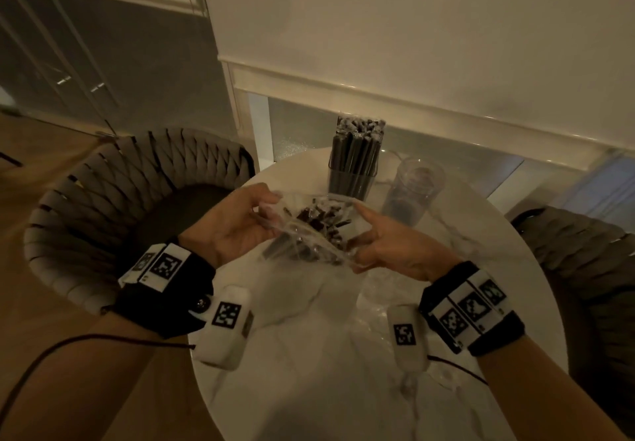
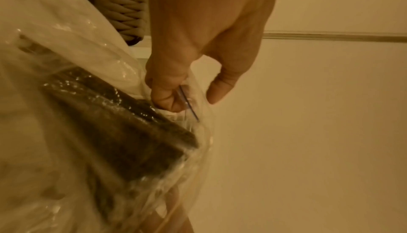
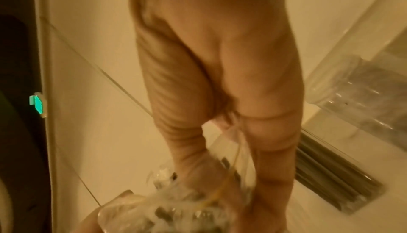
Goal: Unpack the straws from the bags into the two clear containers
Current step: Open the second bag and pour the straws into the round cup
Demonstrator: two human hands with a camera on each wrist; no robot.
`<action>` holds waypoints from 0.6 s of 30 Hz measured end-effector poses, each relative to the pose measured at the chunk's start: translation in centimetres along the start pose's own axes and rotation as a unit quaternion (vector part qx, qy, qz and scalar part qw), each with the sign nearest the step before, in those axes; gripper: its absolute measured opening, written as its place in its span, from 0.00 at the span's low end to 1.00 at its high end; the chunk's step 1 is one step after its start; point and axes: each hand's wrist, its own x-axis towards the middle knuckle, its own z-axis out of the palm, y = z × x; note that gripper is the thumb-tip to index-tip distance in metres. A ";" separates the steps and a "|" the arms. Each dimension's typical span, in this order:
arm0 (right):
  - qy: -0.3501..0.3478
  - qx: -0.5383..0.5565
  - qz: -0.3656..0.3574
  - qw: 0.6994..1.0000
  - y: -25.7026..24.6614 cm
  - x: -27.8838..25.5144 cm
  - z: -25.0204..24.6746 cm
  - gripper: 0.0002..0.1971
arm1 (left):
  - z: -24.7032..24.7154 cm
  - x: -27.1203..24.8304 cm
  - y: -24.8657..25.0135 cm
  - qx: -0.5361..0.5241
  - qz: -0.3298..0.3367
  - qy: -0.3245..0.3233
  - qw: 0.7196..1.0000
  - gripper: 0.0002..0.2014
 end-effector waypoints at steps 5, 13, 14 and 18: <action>0.106 -0.006 0.007 0.994 0.9 1.5 -0.2 0.43 | -1.2 0.1 -2.1 0.544 0.083 0.060 0.833 0.42; 0.180 -0.042 0.038 0.982 2.5 4.6 -0.5 0.33 | -1.6 1.2 -3.9 0.510 0.026 -0.023 0.859 0.53; 0.186 -0.040 0.040 0.981 2.8 4.6 -0.5 0.33 | -1.4 1.1 -4.0 0.453 0.021 -0.047 0.890 0.52; 0.180 -0.052 0.040 0.981 3.2 4.7 0.1 0.34 | -0.1 1.8 -4.4 0.274 0.026 -0.068 0.959 0.53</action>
